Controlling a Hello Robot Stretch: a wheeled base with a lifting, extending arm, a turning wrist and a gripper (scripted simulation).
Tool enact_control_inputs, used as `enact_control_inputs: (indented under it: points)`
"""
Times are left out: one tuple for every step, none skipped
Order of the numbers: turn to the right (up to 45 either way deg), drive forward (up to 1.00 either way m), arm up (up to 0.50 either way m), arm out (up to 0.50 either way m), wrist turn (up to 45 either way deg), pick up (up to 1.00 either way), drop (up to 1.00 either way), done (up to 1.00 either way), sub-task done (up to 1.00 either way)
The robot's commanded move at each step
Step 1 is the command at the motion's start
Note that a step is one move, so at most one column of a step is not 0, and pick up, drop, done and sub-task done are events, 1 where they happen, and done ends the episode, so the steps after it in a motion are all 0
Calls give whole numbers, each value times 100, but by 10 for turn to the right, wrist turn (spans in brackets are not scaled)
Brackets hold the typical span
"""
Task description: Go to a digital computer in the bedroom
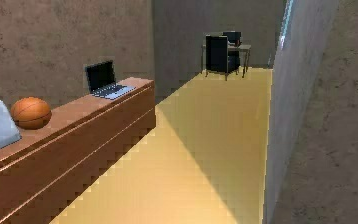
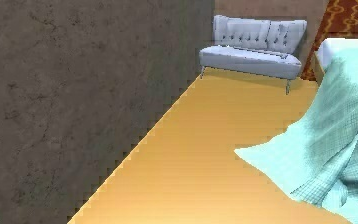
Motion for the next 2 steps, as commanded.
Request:
enact_control_inputs:
  points:
    - [-30, 0, 0, 0, 0, 0, 0, 0, 0]
    - [0, 100, 0, 0, 0, 0, 0, 0, 0]
